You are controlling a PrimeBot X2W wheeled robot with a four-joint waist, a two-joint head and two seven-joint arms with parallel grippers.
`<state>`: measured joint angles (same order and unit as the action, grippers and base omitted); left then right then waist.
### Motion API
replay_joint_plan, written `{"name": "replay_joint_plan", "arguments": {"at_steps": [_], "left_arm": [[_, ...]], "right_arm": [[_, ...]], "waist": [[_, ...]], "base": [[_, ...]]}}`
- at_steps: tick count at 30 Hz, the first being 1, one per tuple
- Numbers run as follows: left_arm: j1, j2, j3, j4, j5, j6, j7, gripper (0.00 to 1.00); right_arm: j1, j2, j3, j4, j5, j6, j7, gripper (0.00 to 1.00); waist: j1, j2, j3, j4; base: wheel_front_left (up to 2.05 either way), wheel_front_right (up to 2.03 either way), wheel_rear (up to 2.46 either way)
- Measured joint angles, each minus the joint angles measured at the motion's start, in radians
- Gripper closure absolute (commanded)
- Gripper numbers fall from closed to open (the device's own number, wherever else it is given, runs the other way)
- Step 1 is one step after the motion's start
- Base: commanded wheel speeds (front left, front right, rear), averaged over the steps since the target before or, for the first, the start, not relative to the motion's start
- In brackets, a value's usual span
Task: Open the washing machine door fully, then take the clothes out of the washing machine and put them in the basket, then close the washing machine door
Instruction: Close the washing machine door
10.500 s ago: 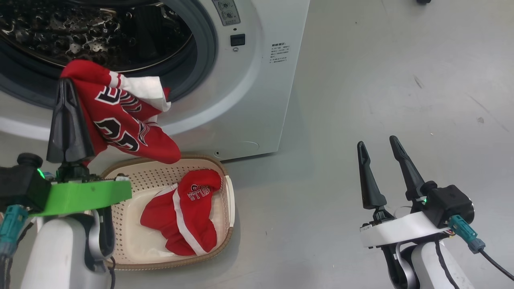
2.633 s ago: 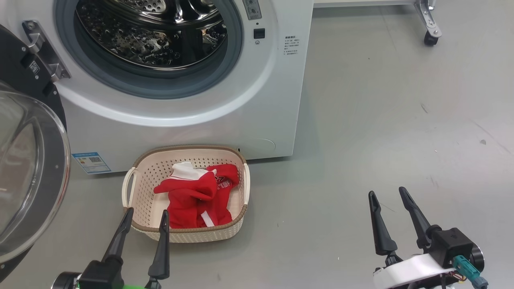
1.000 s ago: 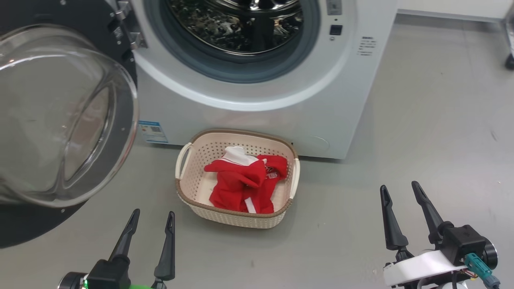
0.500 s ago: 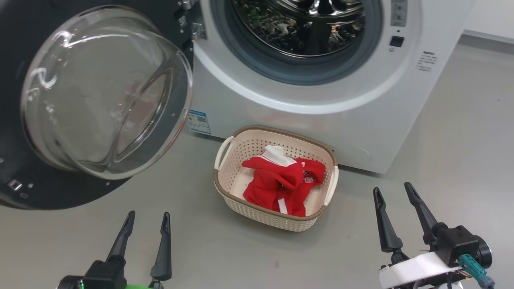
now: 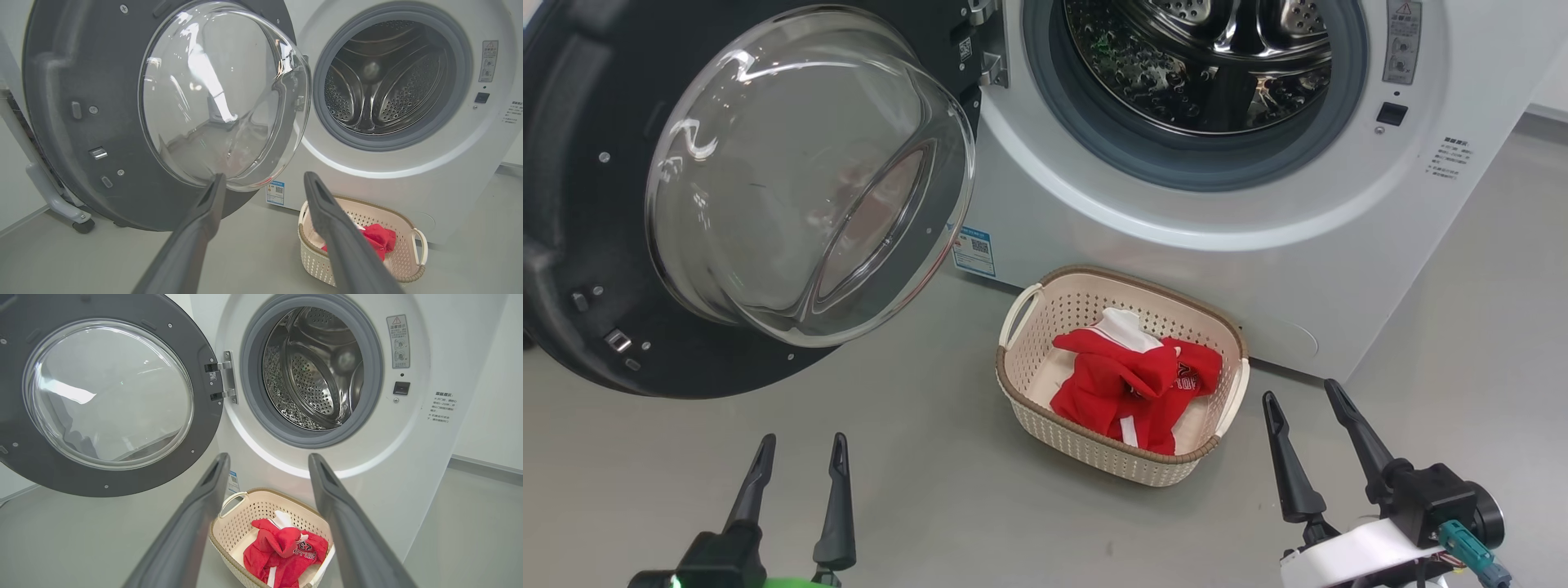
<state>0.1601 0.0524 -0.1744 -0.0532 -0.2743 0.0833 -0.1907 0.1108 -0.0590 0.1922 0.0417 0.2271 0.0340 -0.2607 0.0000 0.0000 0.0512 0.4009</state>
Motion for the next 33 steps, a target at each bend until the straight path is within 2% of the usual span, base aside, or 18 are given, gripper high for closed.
{"name": "replay_joint_plan", "arguments": {"at_steps": [12, 14, 15, 16, 26, 30, 33], "left_arm": [[0.001, 0.0, 0.001, 0.0, 0.0, 0.001, -0.005, 0.0], [0.001, 0.0, 0.0, 0.0, 0.0, 0.001, -0.005, 0.71], [0.001, 0.0, 0.0, 0.0, 0.0, 0.001, -0.005, 0.71], [0.001, 0.0, 0.0, 0.0, 0.0, 0.001, -0.005, 1.0], [0.001, -0.001, -0.011, -0.008, -0.038, -0.009, -0.005, 1.0], [0.001, -0.002, -0.007, -0.025, -0.168, -0.038, -0.005, 1.0], [0.001, -0.001, -0.006, -0.058, -0.347, -0.058, -0.006, 1.0]], "right_arm": [[0.0, 0.0, 0.004, 0.008, 0.0, 0.0, 0.0, 0.0], [0.0, 0.0, 0.004, 0.009, 0.0, 0.0, 0.0, 0.0], [0.0, 0.0, 0.004, 0.009, 0.0, 0.0, 0.0, 0.0], [0.0, 0.0, 0.004, 0.009, 0.0, 0.0, 0.0, 0.0], [0.0, 0.001, 0.004, 0.01, 0.0, 0.0, 0.0, 0.0], [0.0, 0.001, 0.004, 0.011, 0.0, 0.0, 0.0, 0.0], [0.0, 0.001, 0.004, 0.011, 0.0, 0.0, 0.0, 0.0]], "waist": [[0.0, 0.0, -0.001, -0.003], [0.0, 0.0, -0.001, -0.003], [0.0, 0.0, -0.001, -0.003], [0.0, 0.0, -0.001, -0.004], [0.0, 0.0, 0.001, 0.002], [0.0, 0.0, 0.004, 0.004], [0.0, 0.0, 0.009, 0.004]], "base": [[0.0, 0.0, 0.0], [0.0, 0.0, 0.0], [0.0, 0.0, 0.0], [0.0, 0.0, 0.0], [0.0, 0.0, 0.0], [0.0, 0.0, 0.0], [0.0, 0.0, 0.0]]}}
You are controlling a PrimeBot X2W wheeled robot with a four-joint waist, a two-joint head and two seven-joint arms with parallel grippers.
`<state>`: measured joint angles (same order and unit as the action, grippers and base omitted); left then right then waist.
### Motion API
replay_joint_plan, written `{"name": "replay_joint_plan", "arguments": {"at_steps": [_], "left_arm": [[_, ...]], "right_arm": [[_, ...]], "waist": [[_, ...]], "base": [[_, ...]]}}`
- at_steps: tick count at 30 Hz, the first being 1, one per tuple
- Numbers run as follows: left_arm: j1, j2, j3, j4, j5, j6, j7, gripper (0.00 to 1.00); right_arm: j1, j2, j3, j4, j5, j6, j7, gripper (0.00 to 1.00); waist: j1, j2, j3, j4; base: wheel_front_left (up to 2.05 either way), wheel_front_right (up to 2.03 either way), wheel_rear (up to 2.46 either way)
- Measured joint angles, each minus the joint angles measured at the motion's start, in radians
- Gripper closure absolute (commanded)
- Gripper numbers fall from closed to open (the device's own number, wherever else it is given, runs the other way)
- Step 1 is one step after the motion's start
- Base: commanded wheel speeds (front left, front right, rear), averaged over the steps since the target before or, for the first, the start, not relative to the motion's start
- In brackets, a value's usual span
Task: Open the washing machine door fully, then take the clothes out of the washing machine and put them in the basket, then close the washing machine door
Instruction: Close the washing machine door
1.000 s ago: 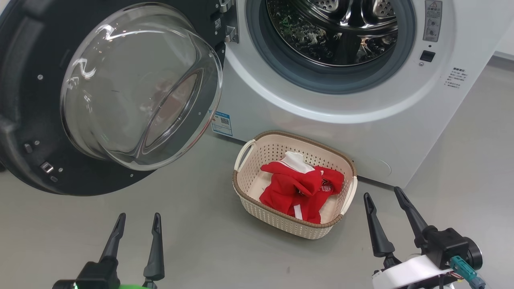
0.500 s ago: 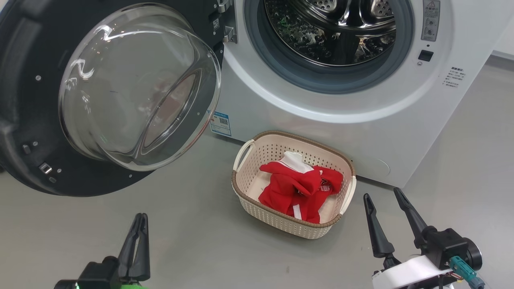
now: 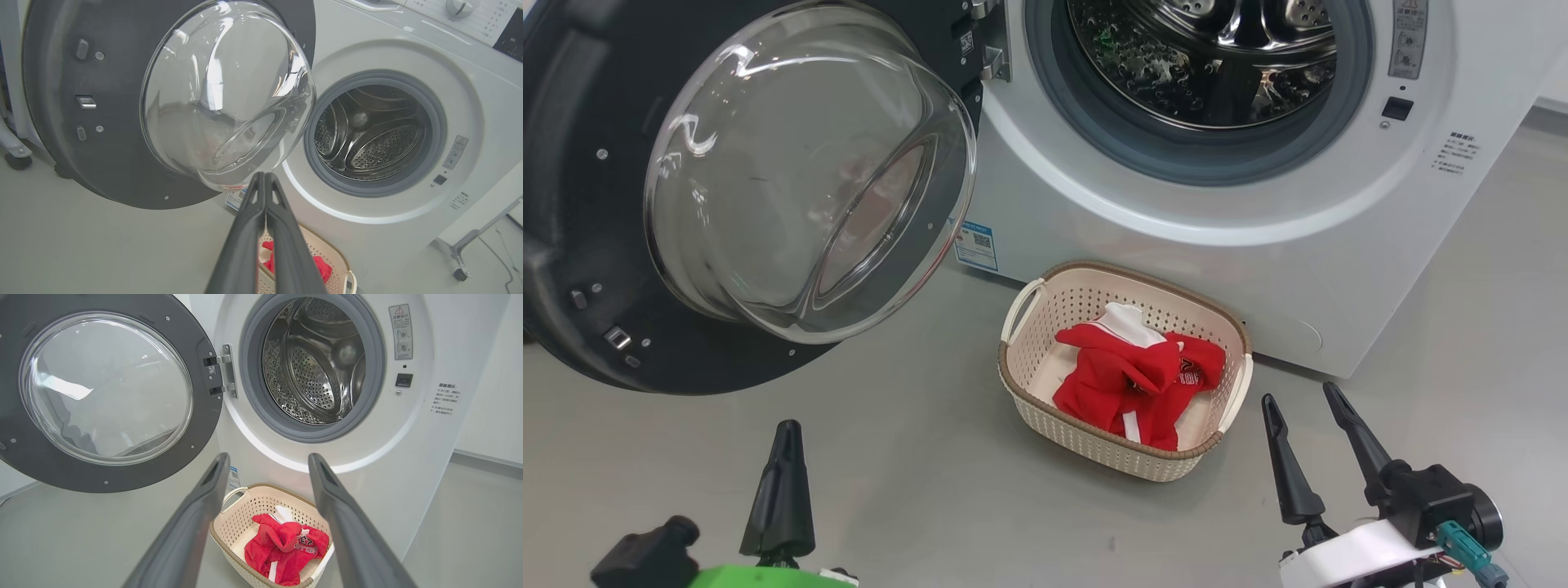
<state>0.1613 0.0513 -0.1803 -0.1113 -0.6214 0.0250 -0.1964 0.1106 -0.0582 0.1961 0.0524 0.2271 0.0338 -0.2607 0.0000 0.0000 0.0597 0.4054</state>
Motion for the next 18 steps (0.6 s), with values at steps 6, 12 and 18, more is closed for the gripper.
{"name": "replay_joint_plan", "arguments": {"at_steps": [6, 12, 18], "left_arm": [[0.0, -0.001, -0.021, -0.085, -0.351, -0.023, -0.01, 1.0], [0.003, -0.001, -0.047, -0.21, -0.593, -0.061, -0.036, 1.0], [-0.001, -0.003, 0.031, -0.277, -0.834, -0.102, -0.044, 1.0]], "right_arm": [[-0.002, -0.002, 0.0, -0.002, -0.003, -0.001, 0.0, 0.0], [-0.006, -0.004, 0.0, -0.007, -0.01, -0.001, 0.0, 0.0], [-0.012, -0.006, -0.001, -0.012, -0.01, -0.001, 0.0, 0.0]], "waist": [[0.0, 0.0, 0.012, 0.003], [0.0, 0.0, 0.029, 0.006], [0.0, 0.0, 0.045, 0.01]], "base": [[0.0, 0.0, 0.0], [0.0, 0.0, 0.0], [0.0, 0.0, 0.0]]}}
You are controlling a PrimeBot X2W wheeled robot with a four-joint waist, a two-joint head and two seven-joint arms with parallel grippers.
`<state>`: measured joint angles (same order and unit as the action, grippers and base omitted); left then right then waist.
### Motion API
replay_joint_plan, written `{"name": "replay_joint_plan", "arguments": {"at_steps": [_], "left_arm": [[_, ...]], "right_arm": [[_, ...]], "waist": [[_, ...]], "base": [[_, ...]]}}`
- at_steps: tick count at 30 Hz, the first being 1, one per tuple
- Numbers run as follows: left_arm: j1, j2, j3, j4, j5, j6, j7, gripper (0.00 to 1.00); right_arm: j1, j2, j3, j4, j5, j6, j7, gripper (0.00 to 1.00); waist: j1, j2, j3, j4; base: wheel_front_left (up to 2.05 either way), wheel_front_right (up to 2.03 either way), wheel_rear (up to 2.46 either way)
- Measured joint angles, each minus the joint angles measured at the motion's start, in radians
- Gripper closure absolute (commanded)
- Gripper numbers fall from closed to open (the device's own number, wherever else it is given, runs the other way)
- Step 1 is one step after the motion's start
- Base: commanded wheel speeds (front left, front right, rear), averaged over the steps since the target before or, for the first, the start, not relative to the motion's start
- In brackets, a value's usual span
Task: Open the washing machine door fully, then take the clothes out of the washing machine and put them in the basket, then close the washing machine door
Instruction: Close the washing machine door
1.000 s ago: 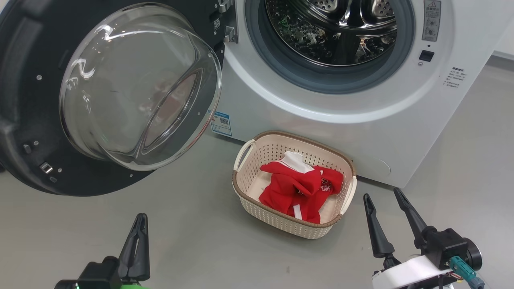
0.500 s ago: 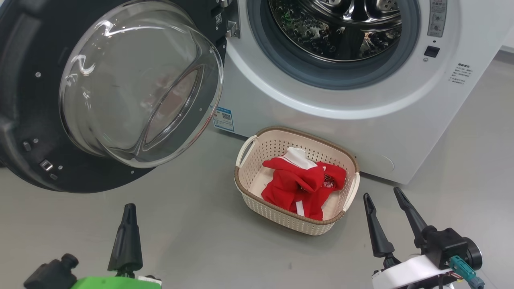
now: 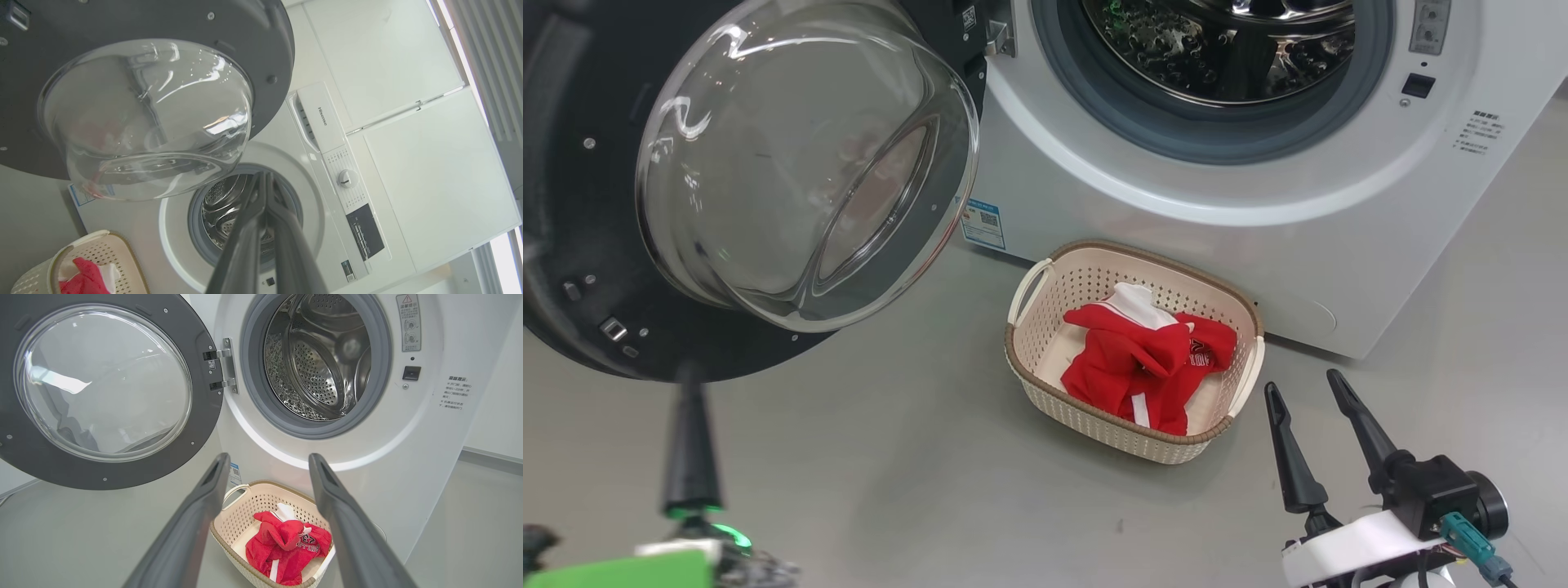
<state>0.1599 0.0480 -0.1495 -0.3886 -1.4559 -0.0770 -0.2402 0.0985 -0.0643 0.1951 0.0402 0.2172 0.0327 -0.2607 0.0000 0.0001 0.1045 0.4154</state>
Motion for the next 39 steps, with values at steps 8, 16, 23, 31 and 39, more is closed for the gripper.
{"name": "replay_joint_plan", "arguments": {"at_steps": [8, 16, 23, 31, 39], "left_arm": [[-0.046, 0.01, 0.249, -0.039, -0.122, -0.008, 0.003, 1.0], [-0.057, 0.127, 0.387, -0.001, -0.242, -0.006, 0.073, 1.0], [-0.093, 0.213, 0.477, 0.122, -0.38, 0.048, 0.149, 1.0], [-0.14, 0.295, 0.511, 0.259, -0.488, 0.113, 0.247, 1.0], [-0.198, 0.38, 0.513, 0.365, -0.54, 0.153, 0.353, 1.0]], "right_arm": [[-0.01, -0.008, -0.008, -0.01, -0.009, -0.002, 0.0, 0.0], [-0.018, -0.017, -0.023, -0.019, -0.009, -0.009, 0.002, 0.0], [-0.034, -0.025, -0.02, -0.02, -0.009, -0.009, 0.009, 0.0], [-0.04, -0.028, -0.016, -0.029, -0.01, -0.007, 0.01, 0.0], [-0.064, -0.034, 0.0, -0.038, -0.021, 0.001, 0.03, 0.0]], "waist": [[0.0, 0.0, 0.028, 0.007], [0.0, -0.0001, 0.053, 0.019], [0.0, 0.0, 0.068, 0.027], [0.0, -0.0001, 0.086, 0.025], [0.0, 0.0, 0.108, 0.005]], "base": [[0.0, 0.0, 0.0], [0.0, 0.0, 0.0], [0.0, 0.0, 0.0], [0.0, 0.0, 0.0], [0.0, 0.0, 0.0]]}}
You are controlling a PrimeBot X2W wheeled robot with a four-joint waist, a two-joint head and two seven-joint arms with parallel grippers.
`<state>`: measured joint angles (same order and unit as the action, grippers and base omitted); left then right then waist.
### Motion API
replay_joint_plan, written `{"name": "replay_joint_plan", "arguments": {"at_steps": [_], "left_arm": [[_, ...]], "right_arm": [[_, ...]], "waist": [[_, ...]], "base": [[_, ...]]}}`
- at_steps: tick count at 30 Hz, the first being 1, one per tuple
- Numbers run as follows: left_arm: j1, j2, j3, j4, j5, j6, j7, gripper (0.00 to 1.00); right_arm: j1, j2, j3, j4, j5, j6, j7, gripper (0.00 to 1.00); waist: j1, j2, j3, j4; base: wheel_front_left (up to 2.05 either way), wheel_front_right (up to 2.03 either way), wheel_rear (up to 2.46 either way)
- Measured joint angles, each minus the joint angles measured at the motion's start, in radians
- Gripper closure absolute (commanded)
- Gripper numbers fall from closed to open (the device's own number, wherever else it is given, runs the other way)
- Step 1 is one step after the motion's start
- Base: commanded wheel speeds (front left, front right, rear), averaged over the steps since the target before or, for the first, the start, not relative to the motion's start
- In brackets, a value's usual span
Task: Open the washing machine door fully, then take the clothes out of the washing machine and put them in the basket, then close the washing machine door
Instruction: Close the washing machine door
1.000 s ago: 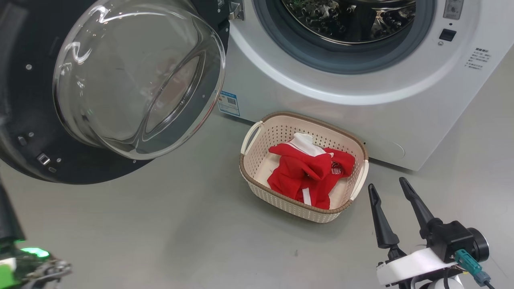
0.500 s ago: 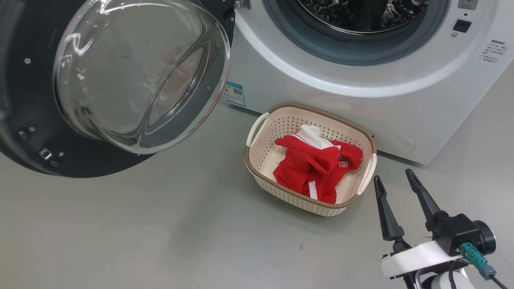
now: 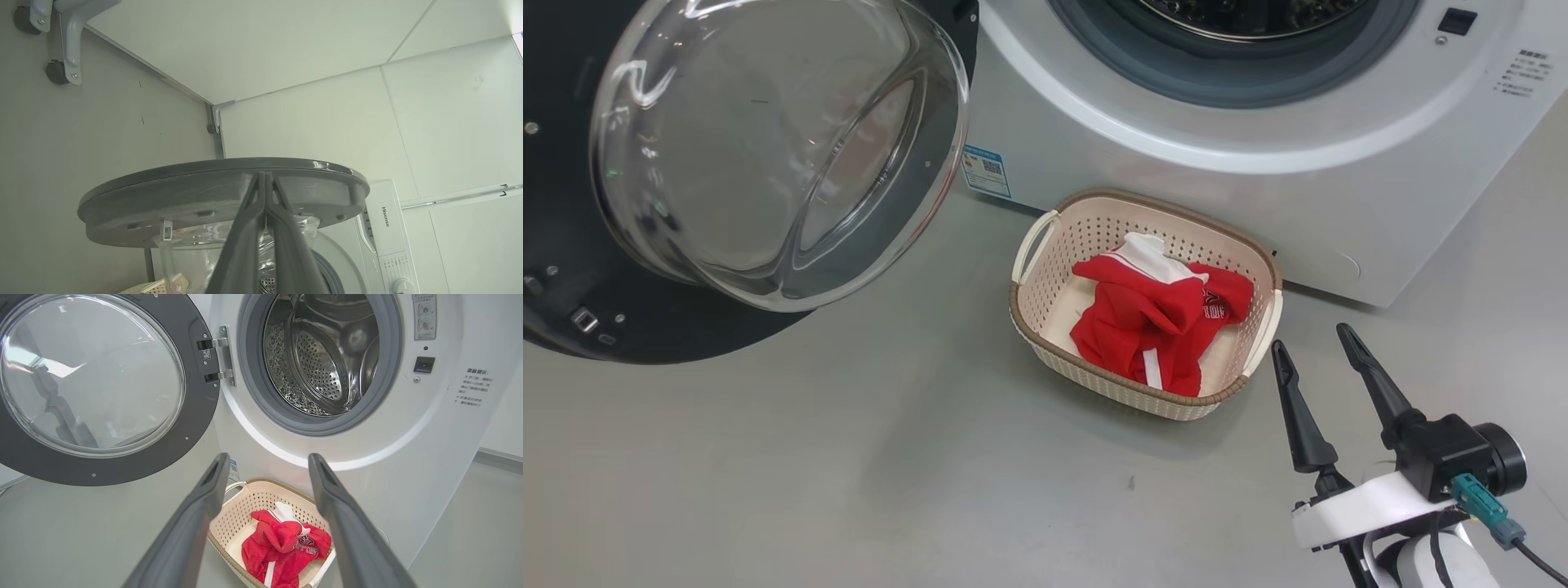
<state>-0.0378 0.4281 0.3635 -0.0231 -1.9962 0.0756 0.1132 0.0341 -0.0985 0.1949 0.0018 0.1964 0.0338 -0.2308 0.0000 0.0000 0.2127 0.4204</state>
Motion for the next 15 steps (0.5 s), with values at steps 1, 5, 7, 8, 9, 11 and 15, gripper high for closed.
{"name": "replay_joint_plan", "arguments": {"at_steps": [1, 5, 7, 8, 9, 11, 15], "left_arm": [[-0.009, 0.008, 0.0, 0.011, -0.009, 0.0, 0.011, 1.0], [-0.032, 0.031, 0.001, 0.055, -0.032, 0.009, 0.042, 1.0], [-0.043, 0.037, 0.001, 0.078, -0.037, 0.01, 0.054, 1.0], [-0.051, 0.039, 0.001, 0.088, -0.037, 0.011, 0.059, 1.0], [-0.058, 0.04, 0.001, 0.096, -0.039, 0.012, 0.062, 1.0], [-0.072, 0.043, 0.002, 0.115, -0.045, 0.013, 0.07, 1.0], [-0.099, 0.056, 0.009, 0.147, -0.053, 0.013, 0.08, 1.0]], "right_arm": [[-0.004, -0.002, 0.001, -0.002, -0.002, 0.0, 0.005, 0.0], [-0.01, -0.012, 0.001, -0.005, -0.006, 0.0, 0.01, 0.0], [-0.011, -0.013, 0.001, -0.01, -0.006, 0.0, 0.01, 0.0], [-0.011, -0.013, 0.001, -0.013, -0.006, 0.0, 0.012, 0.0], [-0.012, -0.013, 0.002, -0.014, -0.006, 0.001, 0.016, 0.0], [-0.018, -0.015, 0.002, -0.018, -0.007, 0.006, 0.016, 0.0], [-0.031, -0.02, 0.002, -0.028, -0.009, 0.008, 0.02, 0.0]], "waist": [[0.0, 0.0, 0.004, -0.003], [0.0, 0.0, 0.021, -0.02], [0.0, 0.0, 0.03, -0.029], [0.0, 0.0, 0.034, -0.033], [0.0, 0.0, 0.039, -0.038], [0.0, 0.0, 0.048, -0.047], [0.0, 0.0, 0.068, -0.064]], "base": [[0.0, 0.0, 0.0], [0.0, 0.0, 0.0], [0.0, 0.0, 0.0], [0.0, 0.0, 0.0], [0.0, 0.0, 0.0], [0.0, 0.0, 0.0], [0.0, 0.0, 0.0]]}}
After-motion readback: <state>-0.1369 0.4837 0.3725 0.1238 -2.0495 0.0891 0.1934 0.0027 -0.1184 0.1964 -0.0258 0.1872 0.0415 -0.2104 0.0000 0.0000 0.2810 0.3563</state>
